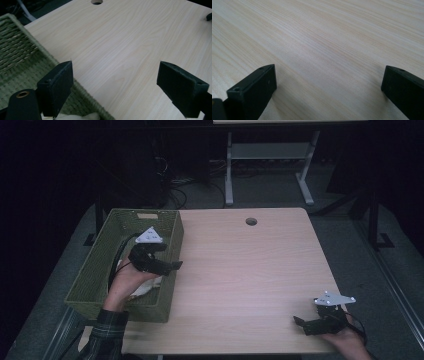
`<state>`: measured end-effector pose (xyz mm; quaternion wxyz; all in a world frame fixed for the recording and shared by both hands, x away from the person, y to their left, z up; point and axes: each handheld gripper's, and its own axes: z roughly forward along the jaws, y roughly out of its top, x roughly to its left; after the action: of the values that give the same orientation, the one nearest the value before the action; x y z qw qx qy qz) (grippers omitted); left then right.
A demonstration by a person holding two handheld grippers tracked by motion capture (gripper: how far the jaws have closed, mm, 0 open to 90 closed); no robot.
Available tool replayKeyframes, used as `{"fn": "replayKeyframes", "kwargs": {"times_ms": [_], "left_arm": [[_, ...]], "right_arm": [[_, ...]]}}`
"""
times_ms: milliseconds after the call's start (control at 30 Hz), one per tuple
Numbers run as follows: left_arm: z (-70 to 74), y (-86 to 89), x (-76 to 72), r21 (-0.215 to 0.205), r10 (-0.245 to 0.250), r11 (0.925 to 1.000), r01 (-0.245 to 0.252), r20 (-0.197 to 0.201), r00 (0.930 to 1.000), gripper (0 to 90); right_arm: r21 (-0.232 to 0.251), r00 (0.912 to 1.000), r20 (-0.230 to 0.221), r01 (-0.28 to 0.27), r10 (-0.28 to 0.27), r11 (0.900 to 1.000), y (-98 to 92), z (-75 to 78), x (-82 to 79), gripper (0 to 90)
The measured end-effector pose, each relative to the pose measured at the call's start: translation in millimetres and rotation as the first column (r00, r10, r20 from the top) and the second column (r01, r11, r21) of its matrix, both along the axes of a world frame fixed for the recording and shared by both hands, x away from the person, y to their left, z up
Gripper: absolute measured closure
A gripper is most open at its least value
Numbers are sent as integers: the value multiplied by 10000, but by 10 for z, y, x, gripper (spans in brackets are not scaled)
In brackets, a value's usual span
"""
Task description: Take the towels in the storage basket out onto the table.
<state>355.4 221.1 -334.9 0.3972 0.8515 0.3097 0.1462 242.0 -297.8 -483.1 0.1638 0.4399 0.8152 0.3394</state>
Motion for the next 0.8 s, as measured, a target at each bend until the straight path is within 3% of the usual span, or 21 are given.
{"fn": "replayKeyframes", "kwargs": {"times_ms": [467, 800], "left_arm": [[-15, 393, 113, 162, 814, 9965, -818, 206, 9965, 132], [-186, 617, 279, 805, 1397, 9868, -1402, 127, 9901, 132]], "right_arm": [[-5, 10000, 7, -15, 15, 10000, -1, 0, 1, 0], [-4, 10000, 5, -16, 16, 10000, -1, 0, 1, 0]]}}
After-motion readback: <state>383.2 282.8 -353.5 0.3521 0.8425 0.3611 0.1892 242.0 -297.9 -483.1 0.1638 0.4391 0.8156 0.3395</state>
